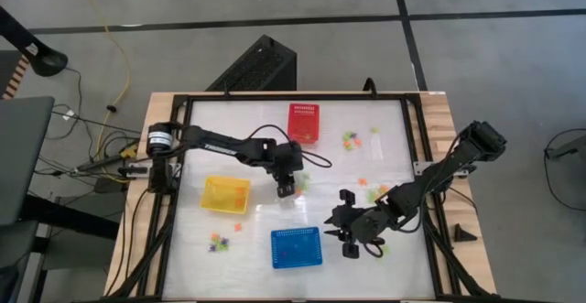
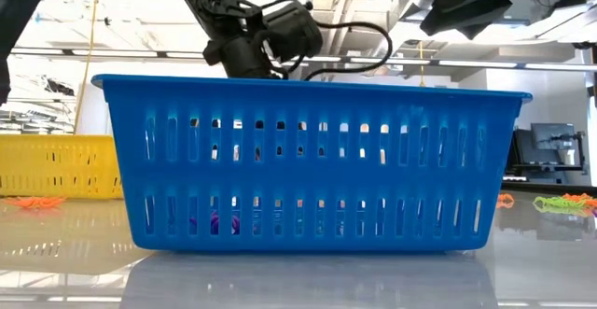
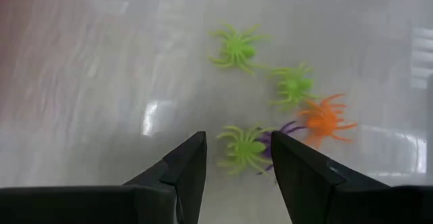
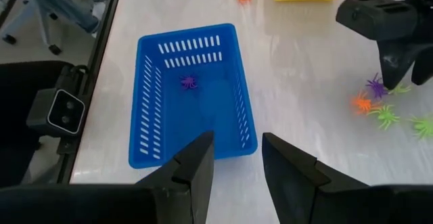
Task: Sort Halloween decoration
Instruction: Put the green spider toy into the red basket
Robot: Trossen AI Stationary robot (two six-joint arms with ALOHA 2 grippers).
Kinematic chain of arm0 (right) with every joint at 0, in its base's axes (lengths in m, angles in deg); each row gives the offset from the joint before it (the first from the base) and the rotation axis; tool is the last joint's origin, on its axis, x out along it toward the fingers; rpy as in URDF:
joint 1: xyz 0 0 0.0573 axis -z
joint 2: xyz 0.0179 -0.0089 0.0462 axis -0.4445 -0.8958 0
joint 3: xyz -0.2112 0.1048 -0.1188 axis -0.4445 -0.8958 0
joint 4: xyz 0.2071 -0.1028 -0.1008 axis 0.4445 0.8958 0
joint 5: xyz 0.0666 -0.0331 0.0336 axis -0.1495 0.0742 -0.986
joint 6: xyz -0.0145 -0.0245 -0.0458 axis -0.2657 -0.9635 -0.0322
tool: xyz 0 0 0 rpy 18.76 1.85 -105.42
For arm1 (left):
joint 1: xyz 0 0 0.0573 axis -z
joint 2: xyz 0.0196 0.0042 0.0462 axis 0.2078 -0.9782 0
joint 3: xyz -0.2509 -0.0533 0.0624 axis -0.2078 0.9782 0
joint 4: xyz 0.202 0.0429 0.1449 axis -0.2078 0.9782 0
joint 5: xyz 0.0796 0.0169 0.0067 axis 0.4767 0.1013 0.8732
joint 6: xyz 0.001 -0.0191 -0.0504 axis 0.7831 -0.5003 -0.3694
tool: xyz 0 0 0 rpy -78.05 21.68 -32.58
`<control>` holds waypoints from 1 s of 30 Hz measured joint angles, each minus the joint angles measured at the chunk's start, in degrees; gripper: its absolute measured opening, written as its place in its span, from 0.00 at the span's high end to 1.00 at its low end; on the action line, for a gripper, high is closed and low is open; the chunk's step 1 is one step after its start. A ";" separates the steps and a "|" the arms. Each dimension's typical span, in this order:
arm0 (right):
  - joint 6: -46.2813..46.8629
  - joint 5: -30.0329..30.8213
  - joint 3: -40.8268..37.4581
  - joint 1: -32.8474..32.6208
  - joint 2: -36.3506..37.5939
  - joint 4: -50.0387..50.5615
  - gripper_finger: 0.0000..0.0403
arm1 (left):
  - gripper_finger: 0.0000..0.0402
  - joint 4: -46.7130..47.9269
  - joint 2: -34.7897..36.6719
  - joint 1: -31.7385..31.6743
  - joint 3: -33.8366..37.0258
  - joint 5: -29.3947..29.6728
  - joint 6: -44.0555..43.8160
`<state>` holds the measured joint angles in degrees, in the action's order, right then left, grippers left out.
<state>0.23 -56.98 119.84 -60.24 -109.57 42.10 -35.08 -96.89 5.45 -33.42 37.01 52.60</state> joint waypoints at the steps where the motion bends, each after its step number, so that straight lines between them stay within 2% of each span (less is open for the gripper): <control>1: 0.00 0.00 0.01 0.01 0.00 -0.01 0.60 | 0.62 -0.37 -0.16 -0.02 0.00 0.08 -0.01; 6: 0.00 0.04 -0.01 0.02 0.00 -0.08 0.60 | 0.63 0.22 -0.30 -0.04 0.00 1.59 0.02; 9: 0.02 0.08 -0.01 0.02 0.00 -0.08 0.60 | 0.67 1.21 -0.30 -0.17 -0.01 1.51 -0.20; 19: 0.02 0.17 -0.01 0.02 0.00 -0.19 0.60 | 0.98 3.01 -0.11 -0.20 -0.07 1.08 -0.37; 30: 0.04 0.33 -0.01 0.02 0.00 -0.23 0.60 | 1.00 4.10 0.94 -0.13 -1.58 -0.30 -1.04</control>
<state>0.28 -56.66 119.83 -60.21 -109.57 41.87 -30.98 -95.95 5.32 -35.00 36.71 51.56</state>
